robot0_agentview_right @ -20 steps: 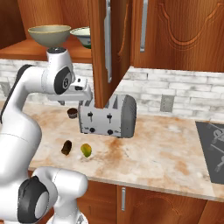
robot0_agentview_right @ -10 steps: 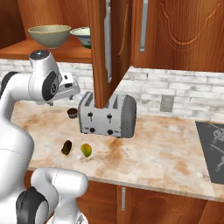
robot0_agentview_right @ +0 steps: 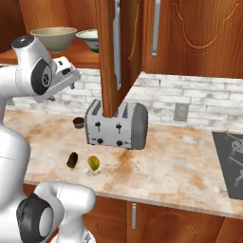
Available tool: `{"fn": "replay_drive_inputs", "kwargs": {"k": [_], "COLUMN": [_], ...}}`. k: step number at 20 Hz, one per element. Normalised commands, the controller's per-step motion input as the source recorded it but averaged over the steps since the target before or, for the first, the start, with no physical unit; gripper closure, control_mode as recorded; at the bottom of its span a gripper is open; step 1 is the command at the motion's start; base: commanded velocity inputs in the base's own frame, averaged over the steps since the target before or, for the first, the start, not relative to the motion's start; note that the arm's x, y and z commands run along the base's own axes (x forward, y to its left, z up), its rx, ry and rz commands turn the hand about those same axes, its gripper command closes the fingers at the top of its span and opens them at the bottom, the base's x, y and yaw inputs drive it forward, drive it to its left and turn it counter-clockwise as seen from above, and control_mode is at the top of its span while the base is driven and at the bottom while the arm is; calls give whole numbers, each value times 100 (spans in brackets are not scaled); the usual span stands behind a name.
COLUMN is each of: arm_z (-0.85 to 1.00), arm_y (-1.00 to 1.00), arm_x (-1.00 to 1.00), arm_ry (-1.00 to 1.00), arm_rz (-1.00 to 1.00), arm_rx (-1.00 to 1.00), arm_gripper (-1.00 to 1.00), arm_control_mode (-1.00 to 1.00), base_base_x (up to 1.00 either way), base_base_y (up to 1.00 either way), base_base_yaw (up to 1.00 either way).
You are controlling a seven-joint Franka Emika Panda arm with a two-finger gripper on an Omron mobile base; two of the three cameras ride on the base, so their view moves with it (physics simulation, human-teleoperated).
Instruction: Pick both bowls and place them on the counter. Then place the mango in one bowl and place the sweet potato in the other bowl.
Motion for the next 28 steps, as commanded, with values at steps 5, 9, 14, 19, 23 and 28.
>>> {"fn": "replay_drive_inputs", "kwargs": {"k": [5, 9, 14, 19, 23, 28], "arm_z": [68, 12, 17, 58, 52, 0], "arm_y": [1, 0, 0, 0, 0, -2], "arm_x": [5, 6, 15, 32, 41, 18], "arm_ry": [-11, -32, -30, -6, 0, 1], "arm_rz": [12, 10, 13, 7, 1, -1], "arm_rx": [-18, -19, -14, -10, -9, -1], "arm_gripper": [-100, -100, -100, -100, -100, -100], "arm_control_mode": [-100, -100, -100, -100, -100, -100], "base_base_x": [0, 0, 0, 0, 0, 0], "base_base_y": [0, 0, 0, 0, 0, 0], "base_base_yaw": [0, 0, 0, 0, 0, 0]}}
